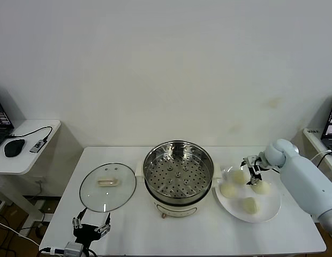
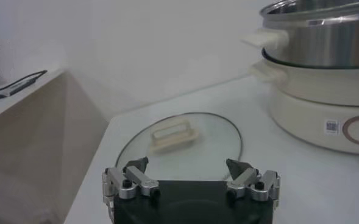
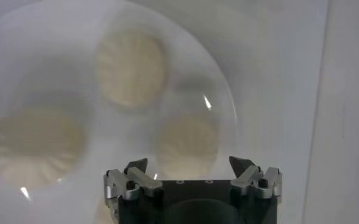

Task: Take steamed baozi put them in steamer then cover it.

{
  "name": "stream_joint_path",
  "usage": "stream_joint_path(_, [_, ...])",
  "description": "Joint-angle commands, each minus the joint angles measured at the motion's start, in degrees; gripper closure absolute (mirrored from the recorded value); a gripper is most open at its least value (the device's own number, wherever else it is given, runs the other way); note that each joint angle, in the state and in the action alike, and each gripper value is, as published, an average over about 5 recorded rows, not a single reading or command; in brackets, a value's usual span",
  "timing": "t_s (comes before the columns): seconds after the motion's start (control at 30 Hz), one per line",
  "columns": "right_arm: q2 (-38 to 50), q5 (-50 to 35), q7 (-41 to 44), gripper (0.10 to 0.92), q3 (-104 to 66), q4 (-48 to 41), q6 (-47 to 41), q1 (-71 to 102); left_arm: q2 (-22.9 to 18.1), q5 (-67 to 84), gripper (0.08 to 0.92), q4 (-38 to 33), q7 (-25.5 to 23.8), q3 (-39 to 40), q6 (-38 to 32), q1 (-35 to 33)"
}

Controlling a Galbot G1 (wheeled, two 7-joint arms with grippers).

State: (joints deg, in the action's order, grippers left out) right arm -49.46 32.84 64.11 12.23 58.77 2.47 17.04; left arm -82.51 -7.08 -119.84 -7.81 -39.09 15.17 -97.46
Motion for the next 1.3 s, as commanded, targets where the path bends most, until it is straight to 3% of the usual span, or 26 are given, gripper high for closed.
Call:
stream_joint_path(0.03, [-0.8,0.1,-0.3,0.203,0.2,-1.1,-0.2,-0.1,-0.7,0.0,0.177,-0.2,-0.2,0.4,0.2,0.1])
stream_joint_path(0.23, [-0.6,0.5,-0.1,0.23,0.1,-1.0,0.0,0.3,-0.8,0.1,0.177,0.0,-0.1,0.4,0.5,0.2])
stream_joint_path(0.47, [-0.9,0.0,-0.2,0.396,0.0,-2.2,0.2,-0.2,-0.4,0.1,0.177,0.3,-0.2,0.5,0.6,0.8])
stream_joint_path(0.57, [-1.2,-0.3,-0.2,0.427,-0.1,-2.9,0.4,-0.4,-0.3,0.1,0.177,0.4,-0.3,0.5,0.7,1.2])
stream_joint_path(0.93, [0.0,-3.4,1.4,0.453,-0.1,-3.1,0.3,-1.3,-0.4,-0.2,0.177,1.5,0.3,0.5,1.0,1.6])
stream_joint_path(1.3, [5.3,-14.0,5.0,0.457,4.3,3.7,-2.5,-7.4,-0.5,-0.2,0.177,0.6,0.6,1.0,1.1,1.5])
